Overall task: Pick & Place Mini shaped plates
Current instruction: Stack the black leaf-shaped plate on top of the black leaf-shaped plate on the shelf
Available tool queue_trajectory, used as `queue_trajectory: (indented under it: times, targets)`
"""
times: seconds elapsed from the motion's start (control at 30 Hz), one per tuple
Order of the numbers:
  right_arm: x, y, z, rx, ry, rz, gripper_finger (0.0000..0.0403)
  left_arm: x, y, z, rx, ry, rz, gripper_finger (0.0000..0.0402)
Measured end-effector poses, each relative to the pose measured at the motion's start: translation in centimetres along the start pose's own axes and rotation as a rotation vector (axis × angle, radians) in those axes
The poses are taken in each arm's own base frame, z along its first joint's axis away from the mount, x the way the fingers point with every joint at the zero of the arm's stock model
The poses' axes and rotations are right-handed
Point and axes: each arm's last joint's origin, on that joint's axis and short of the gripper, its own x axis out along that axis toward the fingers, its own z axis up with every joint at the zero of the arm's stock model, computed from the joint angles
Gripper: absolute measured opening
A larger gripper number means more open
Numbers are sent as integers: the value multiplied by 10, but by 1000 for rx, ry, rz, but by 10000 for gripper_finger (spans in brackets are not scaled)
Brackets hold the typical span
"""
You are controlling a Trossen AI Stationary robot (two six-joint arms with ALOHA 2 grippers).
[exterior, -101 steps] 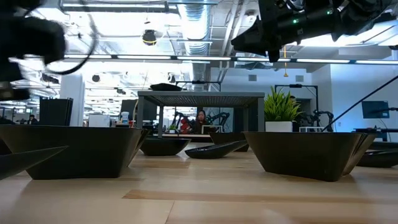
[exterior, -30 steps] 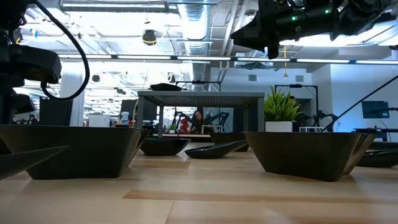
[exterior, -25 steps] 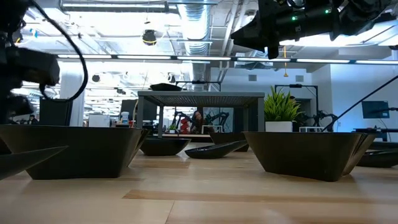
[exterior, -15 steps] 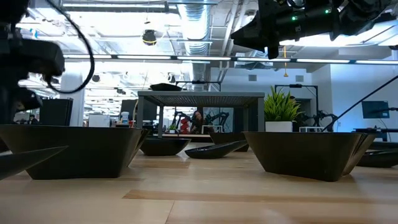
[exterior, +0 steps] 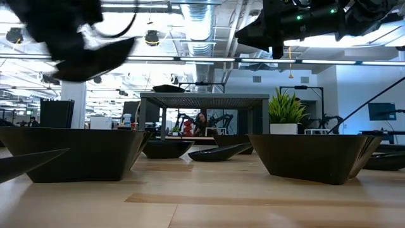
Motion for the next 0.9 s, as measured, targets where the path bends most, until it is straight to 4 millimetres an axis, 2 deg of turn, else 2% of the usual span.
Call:
queue_trajectory:
  times: [0.2,0.3,0.4,0.53,0.63,0.73,0.9]
  targets:
    - [0,0,0,0,-2,0,113,-11,15,64,166,-189,135,7]
    - [0,0,0,0,-2,0,113,-19,35,98,88,-281,226,6]
    - [0,0,0,0,-2,1,113,-26,66,121,-13,-344,350,7]
    - [0,0,0,-1,1,0,113,-34,114,134,-143,-382,516,6]
    - [0,1,-1,-2,10,2,113,-39,140,135,-239,-384,536,7]
    - [0,1,-2,-4,18,1,113,-42,154,134,-308,-385,516,10]
    - [0,1,-2,-5,21,2,113,-43,166,137,-338,-415,549,11]
